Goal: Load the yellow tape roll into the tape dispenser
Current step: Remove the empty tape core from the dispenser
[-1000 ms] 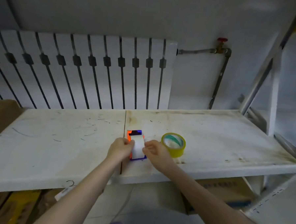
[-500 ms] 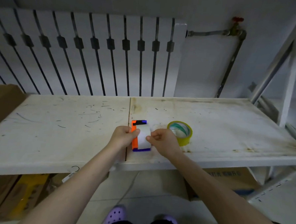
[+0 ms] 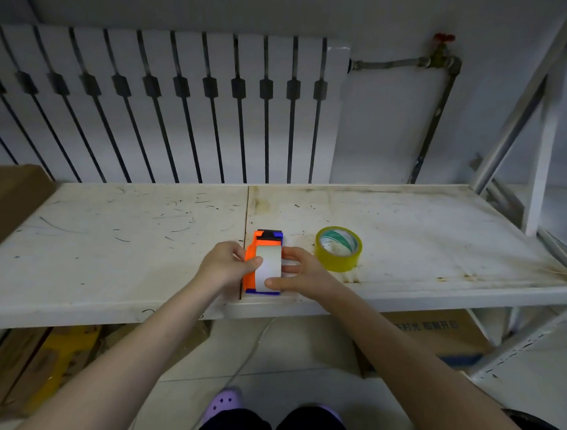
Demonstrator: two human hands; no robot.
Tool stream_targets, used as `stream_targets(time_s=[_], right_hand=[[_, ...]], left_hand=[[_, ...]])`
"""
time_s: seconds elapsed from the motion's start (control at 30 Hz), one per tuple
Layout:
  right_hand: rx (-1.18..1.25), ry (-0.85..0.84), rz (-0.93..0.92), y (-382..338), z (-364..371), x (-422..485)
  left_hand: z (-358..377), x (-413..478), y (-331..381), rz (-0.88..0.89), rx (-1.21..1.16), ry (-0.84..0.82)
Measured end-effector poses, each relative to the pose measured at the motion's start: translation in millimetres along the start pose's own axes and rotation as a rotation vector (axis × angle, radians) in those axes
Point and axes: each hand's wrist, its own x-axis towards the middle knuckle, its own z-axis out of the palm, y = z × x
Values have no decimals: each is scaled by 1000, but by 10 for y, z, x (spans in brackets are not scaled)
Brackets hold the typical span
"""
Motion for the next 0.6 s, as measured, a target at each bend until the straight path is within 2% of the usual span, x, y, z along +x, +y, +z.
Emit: stream_targets(time_s=[0.1,0.23,0.3,0.47,0.6], right_hand=[[-91,76,-38,19,-10,35],[-181,107,-102,52,16,32],[-197,115,-104,56,7,30],[-295,132,-106,39,-26,-8],[-358,78,-84,116,40,-79]], left_hand=[[-70,5,104,157,224,35],[-189,108,150,284,644,-216],[-176,143,153,310,818,-231],[-146,197,162,361,906,-222],[-98,155,145,400,885,-108]])
